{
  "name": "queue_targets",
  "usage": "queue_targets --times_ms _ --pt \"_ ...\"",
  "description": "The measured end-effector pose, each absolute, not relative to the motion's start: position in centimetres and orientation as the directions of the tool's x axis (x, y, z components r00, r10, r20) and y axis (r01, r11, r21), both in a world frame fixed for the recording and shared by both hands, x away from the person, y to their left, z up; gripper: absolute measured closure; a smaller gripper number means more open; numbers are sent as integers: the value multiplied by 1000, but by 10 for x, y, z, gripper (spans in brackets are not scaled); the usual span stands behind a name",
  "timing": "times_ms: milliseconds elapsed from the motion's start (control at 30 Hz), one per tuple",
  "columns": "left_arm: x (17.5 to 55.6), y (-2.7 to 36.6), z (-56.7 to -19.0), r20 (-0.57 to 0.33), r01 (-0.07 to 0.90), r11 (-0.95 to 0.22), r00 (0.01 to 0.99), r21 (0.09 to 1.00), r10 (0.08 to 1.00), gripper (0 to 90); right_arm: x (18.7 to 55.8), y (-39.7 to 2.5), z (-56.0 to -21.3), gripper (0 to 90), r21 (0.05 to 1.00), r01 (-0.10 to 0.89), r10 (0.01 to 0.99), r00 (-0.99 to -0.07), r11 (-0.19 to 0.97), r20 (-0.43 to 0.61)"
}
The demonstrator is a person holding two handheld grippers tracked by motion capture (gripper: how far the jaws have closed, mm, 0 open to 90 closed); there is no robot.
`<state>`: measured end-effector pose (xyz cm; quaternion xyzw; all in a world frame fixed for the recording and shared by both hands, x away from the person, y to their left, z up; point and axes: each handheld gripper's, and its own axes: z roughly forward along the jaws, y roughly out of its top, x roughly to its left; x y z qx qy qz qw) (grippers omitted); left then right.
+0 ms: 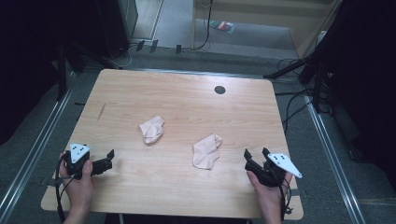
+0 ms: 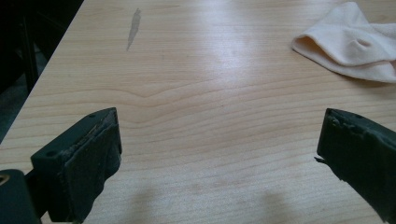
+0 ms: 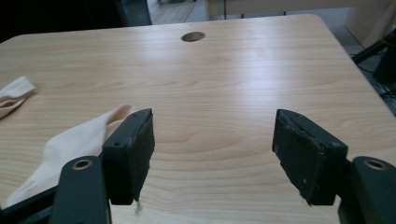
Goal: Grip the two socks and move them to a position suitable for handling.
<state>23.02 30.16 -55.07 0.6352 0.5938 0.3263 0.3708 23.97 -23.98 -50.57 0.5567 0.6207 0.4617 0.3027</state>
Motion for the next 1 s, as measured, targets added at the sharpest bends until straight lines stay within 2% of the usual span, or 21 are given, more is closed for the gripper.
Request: queue_targets --times_ms 200,1000 --pt "230 302 -551 -26 513 -19 80 858 996 1 243 -213 -502 315 908 419 959 -256 -2 120" --pt "231 300 -551 -16 516 -27 78 856 997 1 279 -136 -516 357 870 483 935 -345 99 85"
